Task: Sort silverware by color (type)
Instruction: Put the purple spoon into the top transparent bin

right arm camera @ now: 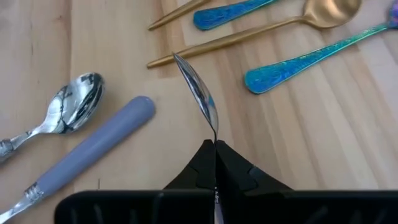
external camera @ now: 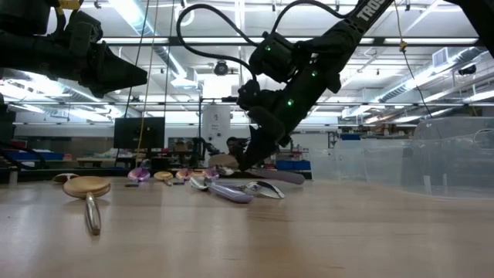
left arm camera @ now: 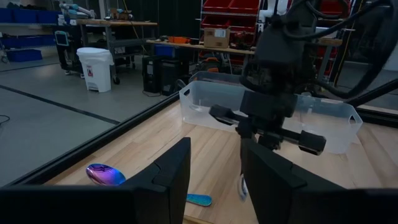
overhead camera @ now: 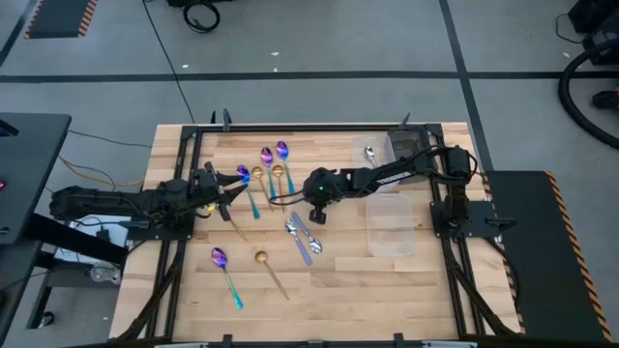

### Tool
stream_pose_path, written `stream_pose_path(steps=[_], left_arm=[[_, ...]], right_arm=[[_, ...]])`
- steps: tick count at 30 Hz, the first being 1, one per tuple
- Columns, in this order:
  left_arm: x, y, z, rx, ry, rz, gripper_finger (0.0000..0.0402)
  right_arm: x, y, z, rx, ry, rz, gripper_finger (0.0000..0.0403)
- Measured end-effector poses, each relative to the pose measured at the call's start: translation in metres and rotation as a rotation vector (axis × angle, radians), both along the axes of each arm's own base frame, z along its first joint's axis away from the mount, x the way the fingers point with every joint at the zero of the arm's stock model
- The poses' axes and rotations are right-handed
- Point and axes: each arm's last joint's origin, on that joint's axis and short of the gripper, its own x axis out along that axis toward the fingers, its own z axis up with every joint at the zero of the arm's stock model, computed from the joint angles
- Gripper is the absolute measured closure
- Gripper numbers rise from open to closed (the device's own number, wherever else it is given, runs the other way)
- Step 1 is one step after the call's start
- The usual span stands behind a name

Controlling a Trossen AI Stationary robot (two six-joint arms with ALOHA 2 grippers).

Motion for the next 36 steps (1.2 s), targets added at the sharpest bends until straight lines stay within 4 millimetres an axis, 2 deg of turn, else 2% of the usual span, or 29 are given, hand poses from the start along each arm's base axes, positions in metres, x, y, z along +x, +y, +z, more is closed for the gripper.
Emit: stream_pose_path(steps=[6, 12, 30, 36], left_arm=[[0.000, 0.000, 0.000, 0.000, 0.000, 0.000, 0.0253], [0.000, 0.000, 0.000, 0.000, 0.002, 0.000, 0.0253], [0.000, 0.000, 0.000, -0.001, 0.000, 0.000, 0.0253], [0.000, 0.000, 0.000, -0.002, 0.000, 0.000, 0.0253]], right_arm=[[0.000, -0.001, 0.003, -0.024, -0.005, -0.032, 0.0396], [-0.003, -0.002, 0.021, -0.059, -0.044, -0.061, 0.0396], [-0.034, -0.014, 0.094, -0.169, -0.149, -0.203, 0.0396], [-0.054, -0.026, 0.117, -0.211, -0.150, -0.316, 0.0396]])
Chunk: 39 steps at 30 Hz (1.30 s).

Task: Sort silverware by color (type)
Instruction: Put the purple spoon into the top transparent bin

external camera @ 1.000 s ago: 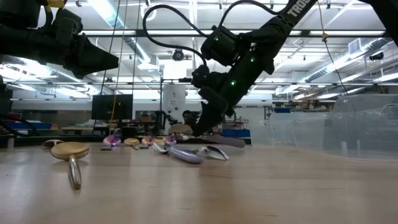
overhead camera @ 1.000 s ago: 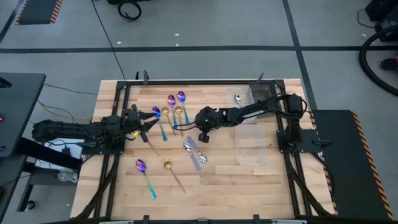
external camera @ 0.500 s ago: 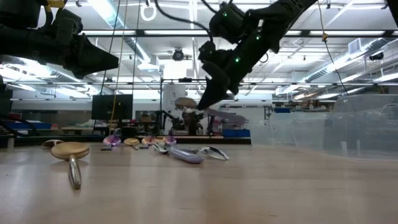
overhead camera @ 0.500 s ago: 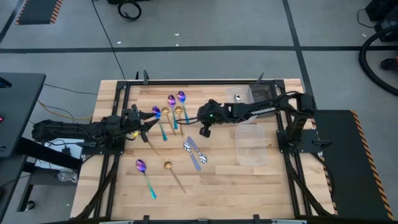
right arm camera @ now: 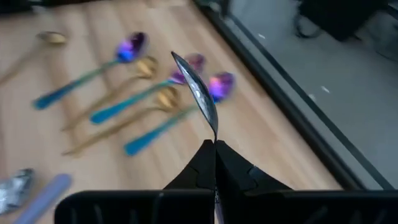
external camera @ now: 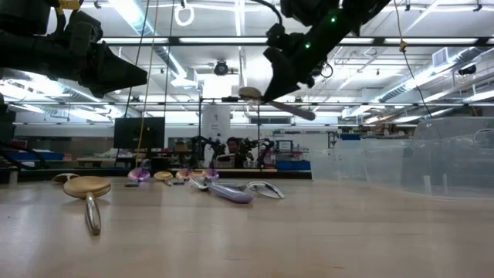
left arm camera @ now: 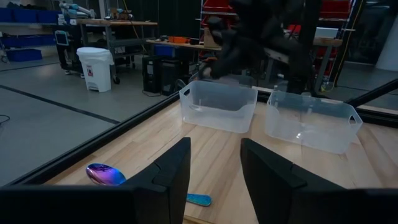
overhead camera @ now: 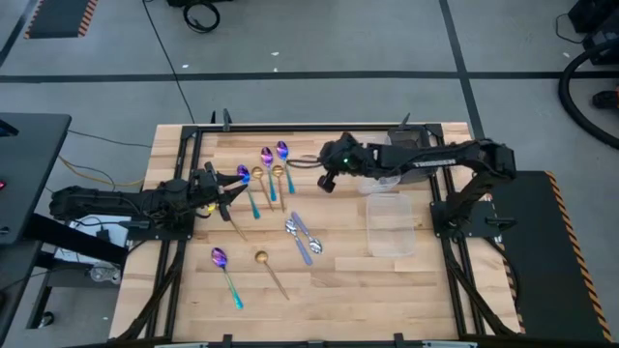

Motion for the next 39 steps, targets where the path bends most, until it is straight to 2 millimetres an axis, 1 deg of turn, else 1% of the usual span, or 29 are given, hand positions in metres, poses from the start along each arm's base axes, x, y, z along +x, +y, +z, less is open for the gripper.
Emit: stream_pose_path(steps=[5, 8, 16, 25, 30, 39], left_arm=[[0.000, 0.000, 0.000, 0.000, 0.000, 0.000, 0.0253], [0.000, 0.000, 0.000, 0.000, 0.000, 0.000, 0.0253], [0.000, 0.000, -0.001, 0.000, 0.006, 0.000, 0.0253], [0.000, 0.000, -0.001, -0.005, 0.006, 0.000, 0.0253], [0.000, 0.000, -0.001, -0.008, 0.006, 0.000, 0.0253], [0.000, 0.000, -0.001, -0.010, 0.005, 0.000, 0.0253]], right_arm=[[-0.019, -0.006, 0.012, -0.005, 0.028, -0.113, 0.0396], [-0.028, -0.009, 0.016, 0.003, 0.044, -0.167, 0.0396], [-0.043, -0.019, 0.007, 0.064, 0.138, -0.312, 0.0396], [-0.056, -0.024, 0.000, 0.096, 0.213, -0.451, 0.0396], [-0.063, -0.028, -0.011, 0.120, 0.231, -0.502, 0.0396], [-0.080, -0.036, -0.044, 0.174, 0.278, -0.571, 0.0396]])
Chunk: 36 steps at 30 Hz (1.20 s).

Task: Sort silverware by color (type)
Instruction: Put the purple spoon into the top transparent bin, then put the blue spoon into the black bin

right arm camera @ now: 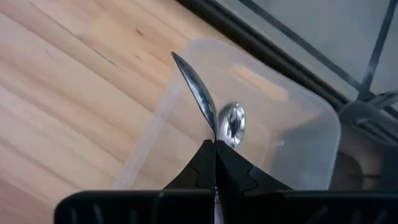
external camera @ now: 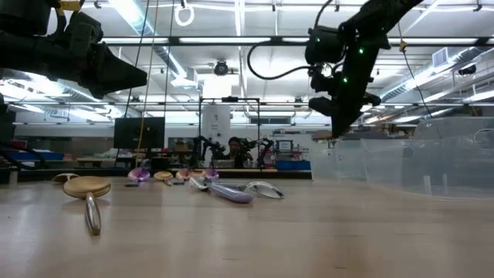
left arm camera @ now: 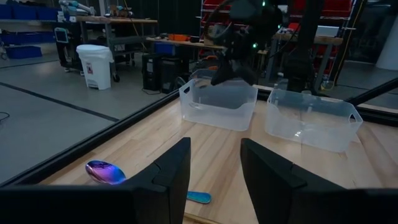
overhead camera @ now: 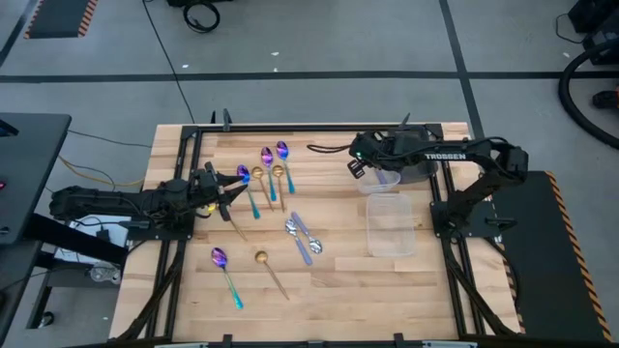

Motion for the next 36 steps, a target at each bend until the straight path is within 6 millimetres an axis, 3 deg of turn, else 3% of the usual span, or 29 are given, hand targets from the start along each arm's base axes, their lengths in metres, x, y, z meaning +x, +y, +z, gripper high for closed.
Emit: stream_pose_path(steps=[15, 26, 30, 36], left_arm=[[0.000, 0.000, 0.000, -0.007, -0.004, 0.000, 0.0253], [0.000, 0.000, 0.000, -0.007, -0.004, 0.000, 0.0253], [0.000, 0.000, 0.000, -0.014, -0.007, 0.000, 0.0253], [0.000, 0.000, 0.000, -0.013, -0.006, 0.000, 0.0253]], right_arm=[[-0.016, -0.007, -0.036, 0.108, -0.059, -0.015, 0.0396], [-0.017, -0.005, -0.040, 0.162, -0.079, -0.005, 0.0394], [-0.017, -0.004, -0.040, 0.192, -0.085, 0.003, 0.0372], [-0.018, -0.004, -0.040, 0.224, -0.081, 0.024, 0.0308]])
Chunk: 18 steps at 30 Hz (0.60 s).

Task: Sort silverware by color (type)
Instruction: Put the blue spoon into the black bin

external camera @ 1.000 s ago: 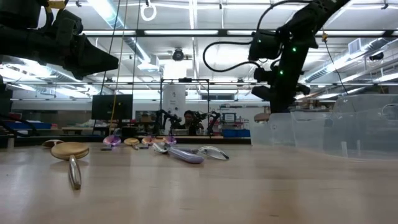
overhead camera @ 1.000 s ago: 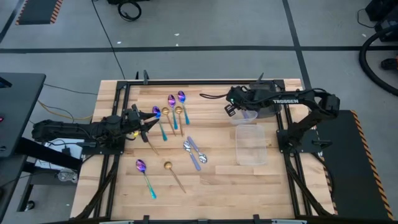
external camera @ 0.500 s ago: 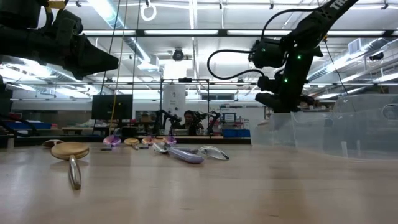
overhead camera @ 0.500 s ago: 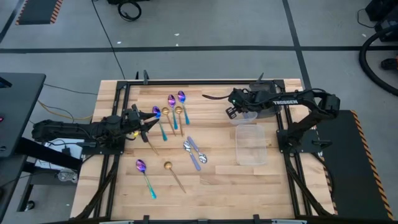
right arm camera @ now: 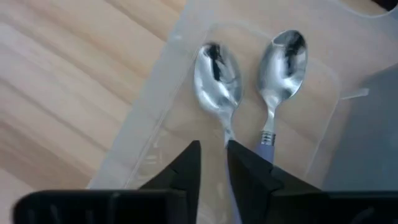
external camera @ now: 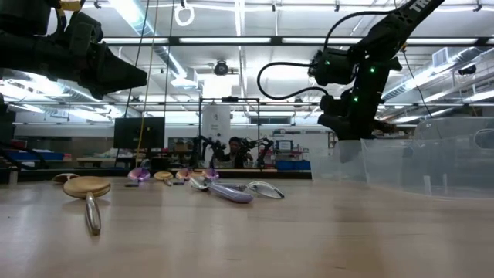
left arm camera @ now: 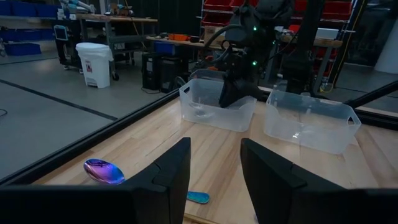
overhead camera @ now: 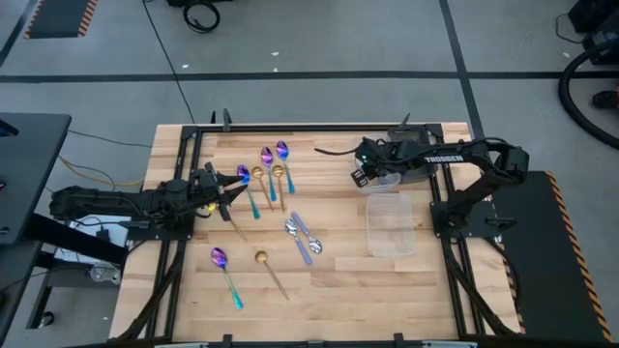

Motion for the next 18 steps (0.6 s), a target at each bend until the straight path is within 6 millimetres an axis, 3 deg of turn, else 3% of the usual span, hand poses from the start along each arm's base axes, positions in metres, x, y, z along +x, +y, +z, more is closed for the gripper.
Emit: stream_pose_path(steps=[5, 9, 18], left_arm=[[0.000, 0.000, 0.000, 0.000, 0.000, 0.000, 0.0253], [0.000, 0.000, 0.000, 0.000, 0.002, 0.000, 0.0253], [0.000, 0.000, -0.001, 0.000, 0.009, 0.018, 0.0253]], right_arm=[[0.008, -0.004, 0.013, -0.003, -0.054, -0.022, 0.0277], [0.015, -0.001, 0.027, -0.094, -0.043, -0.082, 0.0279], [0.045, 0.019, 0.061, -0.248, -0.157, 0.015, 0.0287]])
